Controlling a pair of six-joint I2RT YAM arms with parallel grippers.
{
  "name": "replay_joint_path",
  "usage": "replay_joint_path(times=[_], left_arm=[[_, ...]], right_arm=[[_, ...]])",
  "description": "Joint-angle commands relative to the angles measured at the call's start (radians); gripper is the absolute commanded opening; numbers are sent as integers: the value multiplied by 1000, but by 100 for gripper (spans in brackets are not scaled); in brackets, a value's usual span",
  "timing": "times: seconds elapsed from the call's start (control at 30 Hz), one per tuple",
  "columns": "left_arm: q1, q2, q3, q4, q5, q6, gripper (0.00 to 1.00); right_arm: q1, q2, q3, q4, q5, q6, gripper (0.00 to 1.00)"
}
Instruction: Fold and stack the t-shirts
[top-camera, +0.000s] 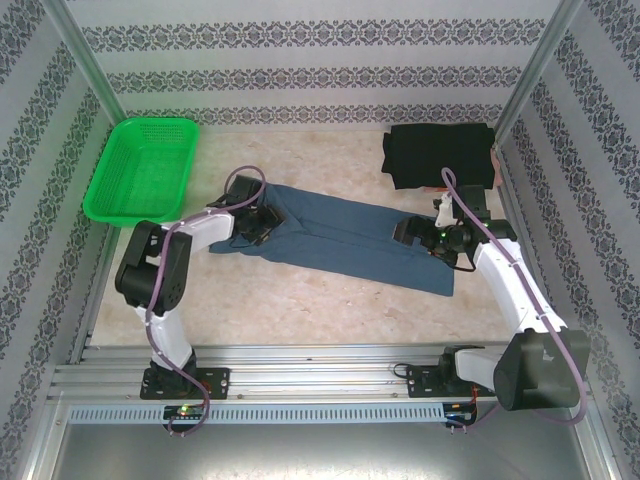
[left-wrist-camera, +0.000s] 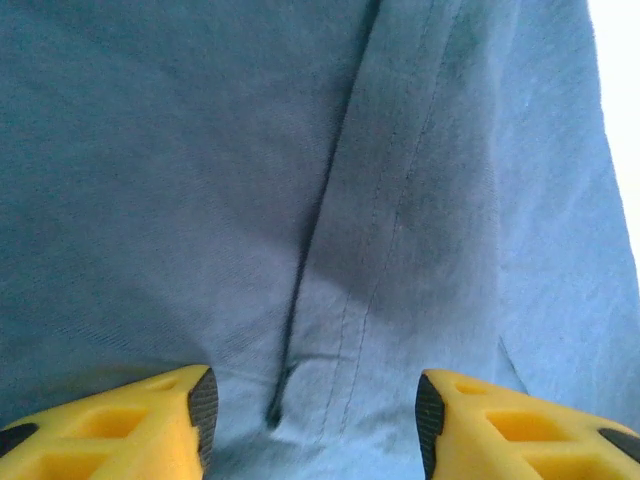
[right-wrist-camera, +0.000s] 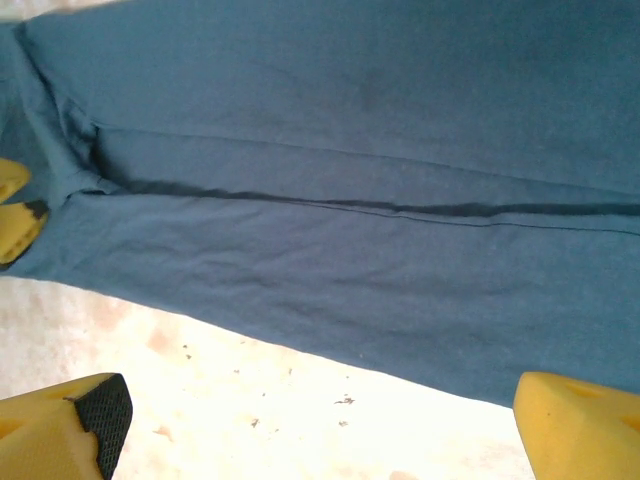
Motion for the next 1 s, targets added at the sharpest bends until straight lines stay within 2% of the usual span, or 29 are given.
replay_joint_path(times=[0.0,0.13,0.3,0.57,0.67,0.97], left_arm=[[-20,30,48,71,-2,-61,54],[-25,62,80,44,-9,-53,52],[-30,81,94,24,-13,-52,43],[-49,116,144,30,6,-34,11],[-48,124,160,23,7,-23,1],[-47,173,306,-19,2,31,0]], right_arm=[[19,8,13,10,-51,-15,98],[20,23,9,6,-42,-21,98],[21,32,-1,10,-31,-21,98],[19,37,5,13,-2,-21,98],[18,37,11,15,4,-15,98],[15,34,31,11,29,-18,98]])
